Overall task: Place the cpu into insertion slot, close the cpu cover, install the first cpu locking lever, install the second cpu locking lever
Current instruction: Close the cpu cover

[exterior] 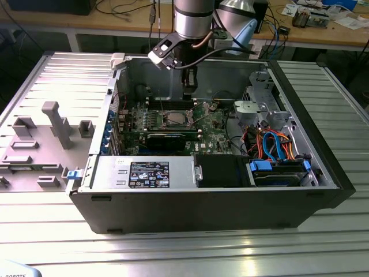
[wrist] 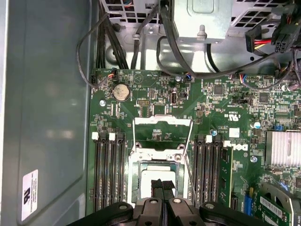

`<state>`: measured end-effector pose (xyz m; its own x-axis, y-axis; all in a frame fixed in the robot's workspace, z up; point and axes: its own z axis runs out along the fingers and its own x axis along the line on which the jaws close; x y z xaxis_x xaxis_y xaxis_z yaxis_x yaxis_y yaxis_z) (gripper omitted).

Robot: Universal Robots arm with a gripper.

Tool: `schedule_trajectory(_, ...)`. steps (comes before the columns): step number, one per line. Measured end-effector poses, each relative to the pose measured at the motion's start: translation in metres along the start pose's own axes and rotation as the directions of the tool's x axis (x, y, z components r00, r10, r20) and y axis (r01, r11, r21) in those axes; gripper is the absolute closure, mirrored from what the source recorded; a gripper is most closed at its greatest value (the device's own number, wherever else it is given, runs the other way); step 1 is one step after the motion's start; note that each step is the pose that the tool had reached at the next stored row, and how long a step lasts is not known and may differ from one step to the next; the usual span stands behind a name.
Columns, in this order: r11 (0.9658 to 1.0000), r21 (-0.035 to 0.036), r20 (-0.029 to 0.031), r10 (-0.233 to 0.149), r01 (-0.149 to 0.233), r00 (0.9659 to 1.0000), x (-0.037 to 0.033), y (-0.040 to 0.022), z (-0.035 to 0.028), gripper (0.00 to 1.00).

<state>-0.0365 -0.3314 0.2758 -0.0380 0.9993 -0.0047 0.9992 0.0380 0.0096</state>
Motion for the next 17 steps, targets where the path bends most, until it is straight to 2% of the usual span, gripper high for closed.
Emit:
schedule_trajectory(14, 1.0000, 0.0000, 0.0000, 0.000, 0.000, 1.0000, -0.0007, 0.0192, 0.0002, 0.89)
schedule_trajectory(17, 1.0000, 0.0001, 0.0000, 0.000, 0.000, 1.0000, -0.0008, 0.0200, 0.0002, 0.89)
